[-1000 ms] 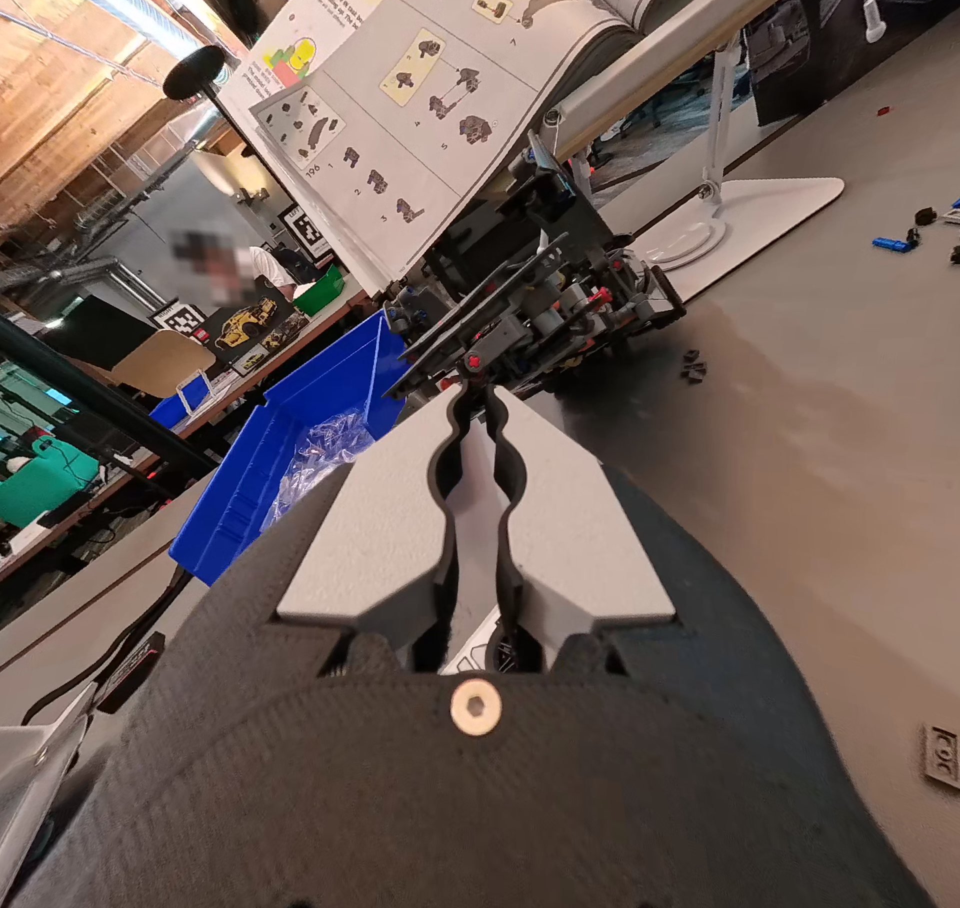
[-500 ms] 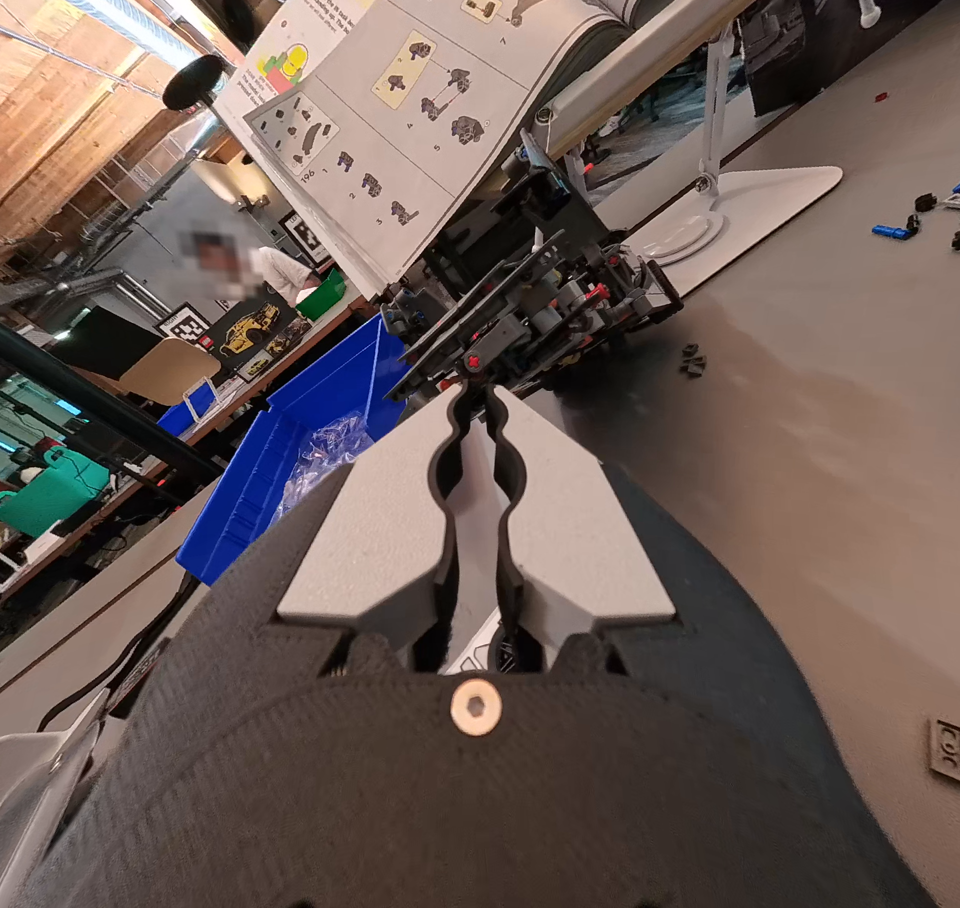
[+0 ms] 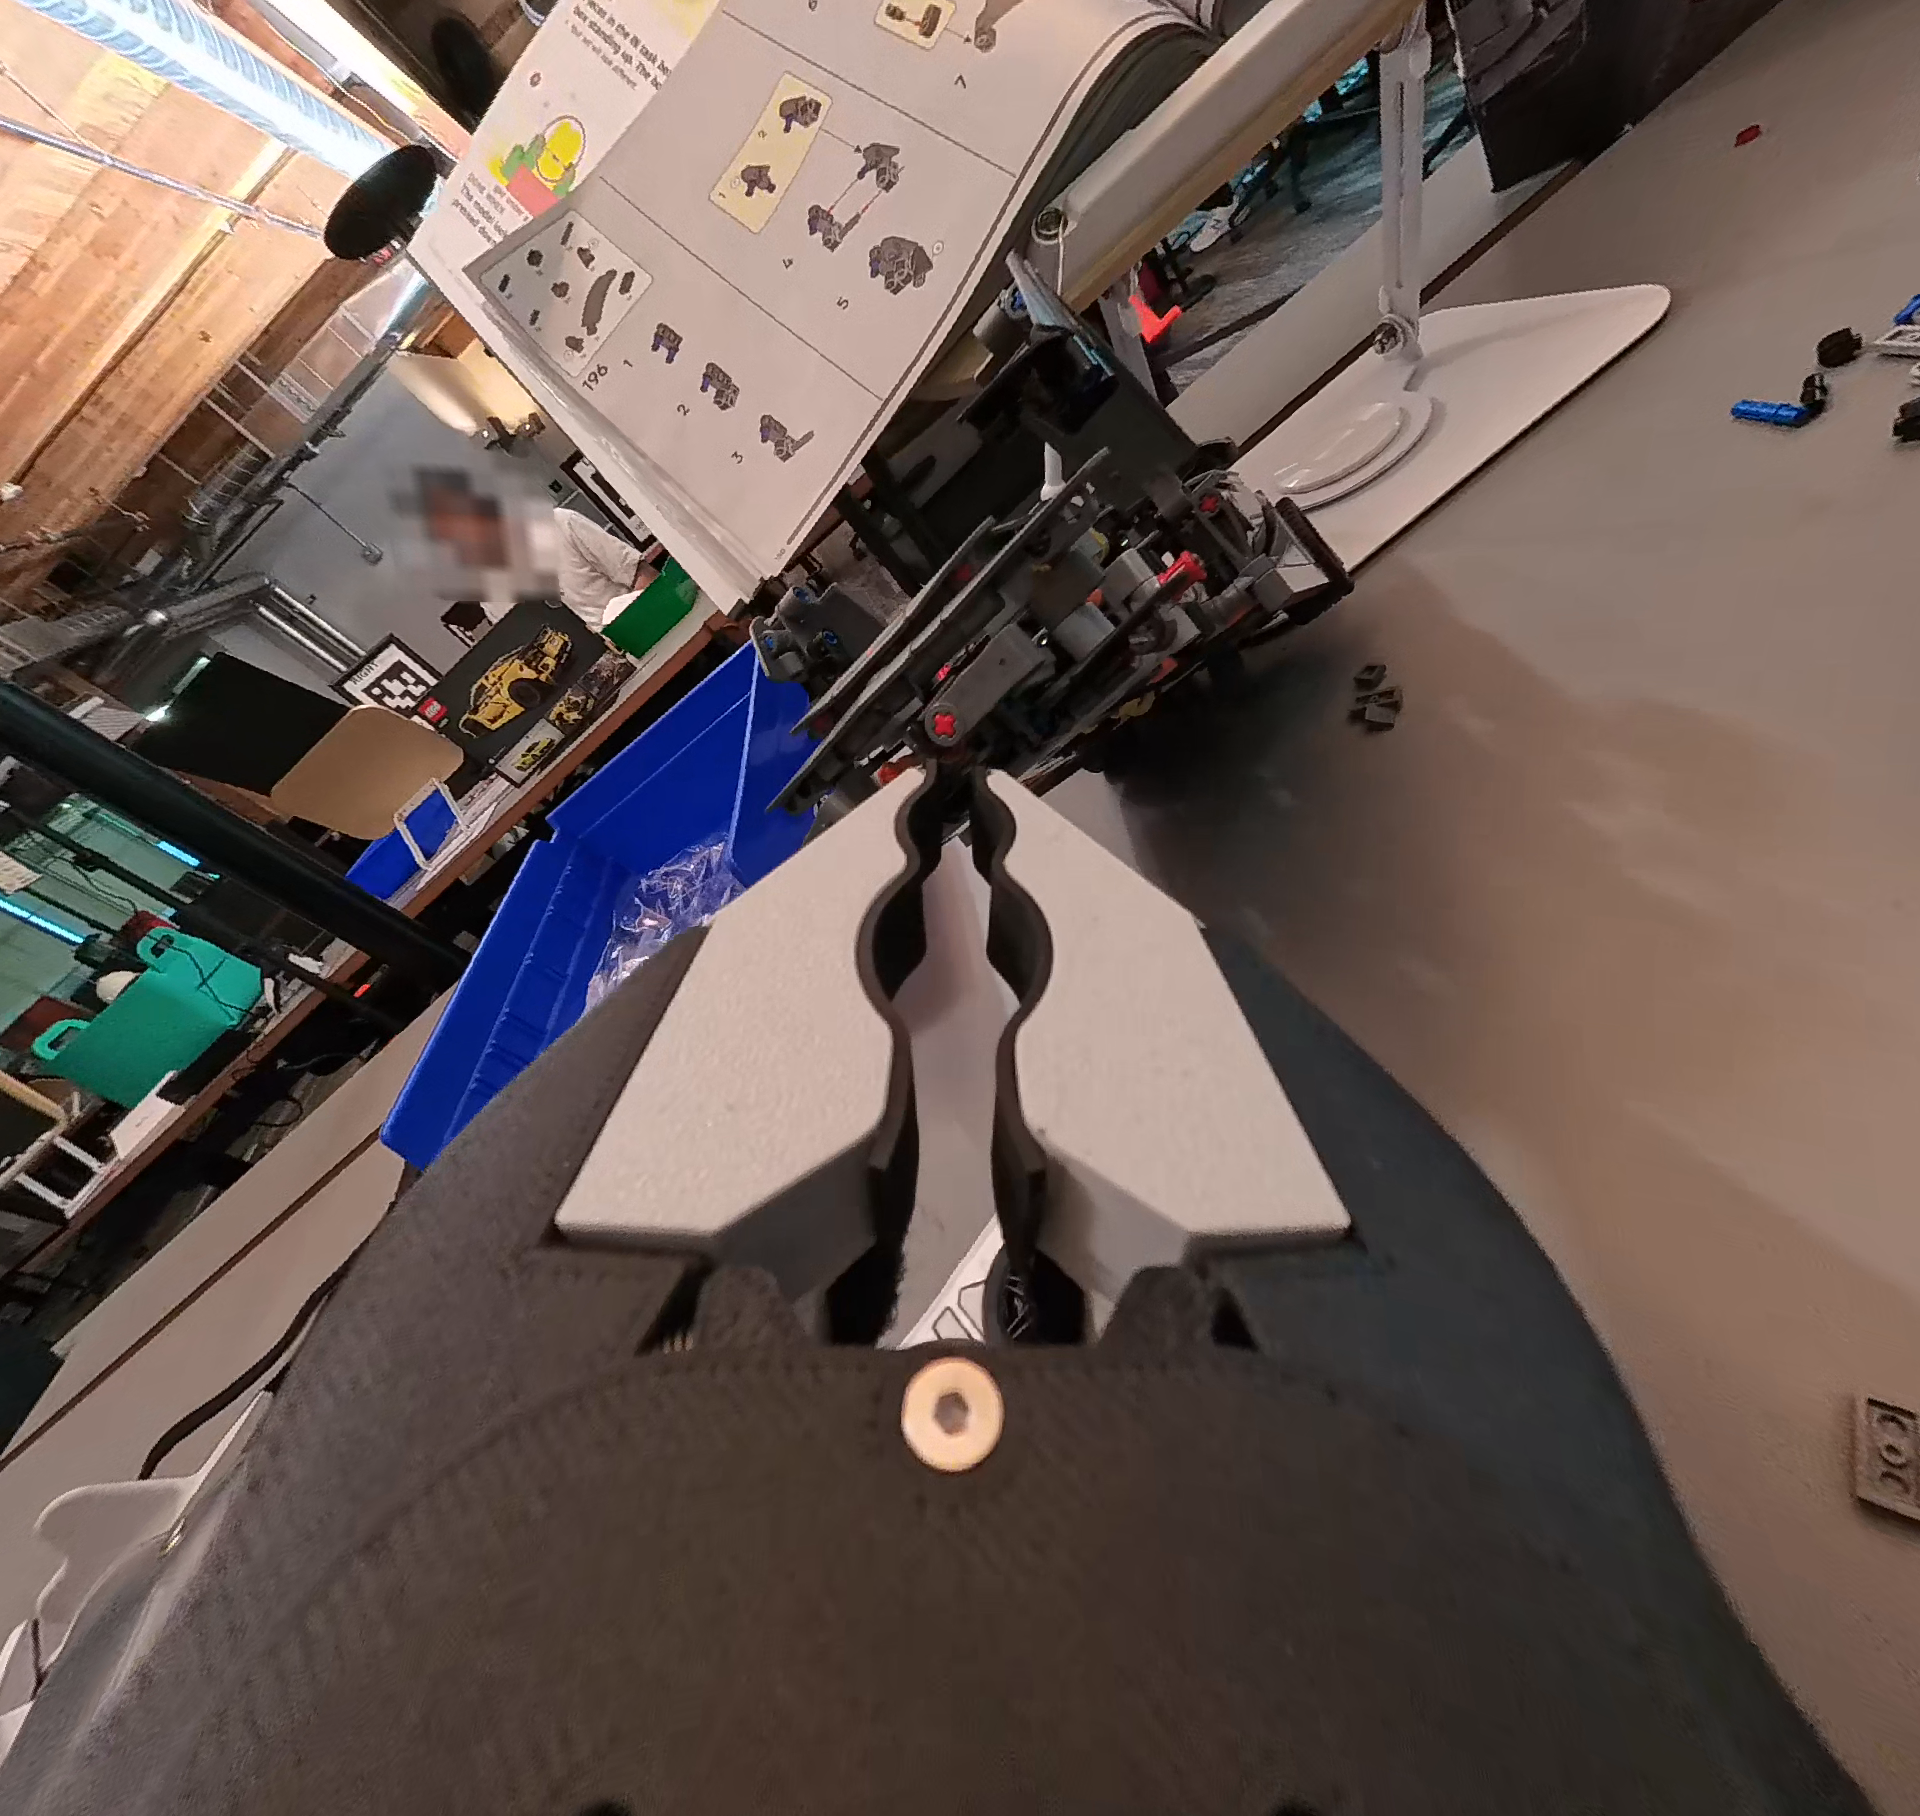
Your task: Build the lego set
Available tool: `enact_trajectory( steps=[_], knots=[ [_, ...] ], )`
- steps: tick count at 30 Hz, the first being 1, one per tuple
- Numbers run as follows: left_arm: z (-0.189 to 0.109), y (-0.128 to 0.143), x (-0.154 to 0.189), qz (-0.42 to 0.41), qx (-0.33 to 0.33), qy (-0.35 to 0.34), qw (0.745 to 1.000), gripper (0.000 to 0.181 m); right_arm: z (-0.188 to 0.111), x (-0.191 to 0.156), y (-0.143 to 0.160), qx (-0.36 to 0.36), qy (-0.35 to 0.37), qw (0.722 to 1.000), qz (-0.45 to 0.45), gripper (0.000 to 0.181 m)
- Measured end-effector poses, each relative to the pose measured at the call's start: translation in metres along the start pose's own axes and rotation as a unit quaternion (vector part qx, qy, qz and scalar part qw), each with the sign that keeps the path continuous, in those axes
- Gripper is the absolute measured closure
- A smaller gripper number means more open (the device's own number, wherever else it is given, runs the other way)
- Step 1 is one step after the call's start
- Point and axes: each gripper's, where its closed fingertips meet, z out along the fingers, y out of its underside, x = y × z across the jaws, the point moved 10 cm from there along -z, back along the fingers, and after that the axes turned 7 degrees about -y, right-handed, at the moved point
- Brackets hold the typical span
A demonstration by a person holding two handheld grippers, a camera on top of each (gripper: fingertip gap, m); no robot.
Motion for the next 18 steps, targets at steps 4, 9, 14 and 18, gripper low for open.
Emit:
enact_trajectory(
  steps=[4, 9, 14, 18],
  knots=[
    [-0.0006, -0.0007, 0.0010, 0.004, 0.001, 0.001, 1.000, 0.180, 0.0012, -0.0001, 0.0002, -0.003, -0.001, 1.000, 0.000, 0.164],
    [-0.0013, -0.0003, 0.0007, 0.008, -0.001, 0.001, 1.000, 0.180, 0.0013, 0.0001, 0.0004, -0.003, -0.002, 1.000, 0.001, 0.164],
    [-0.0028, -0.0005, 0.0004, 0.010, -0.001, -0.001, 1.000, 0.181, 0.0025, 0.0003, 0.0008, -0.005, -0.003, 1.000, 0.001, 0.164],
    [-0.0042, -0.0015, 0.0008, 0.012, 0.001, 0.000, 1.000, 0.181, 0.0034, 0.0004, 0.0014, -0.007, -0.004, 1.000, 0.002, 0.164]
  ],
)
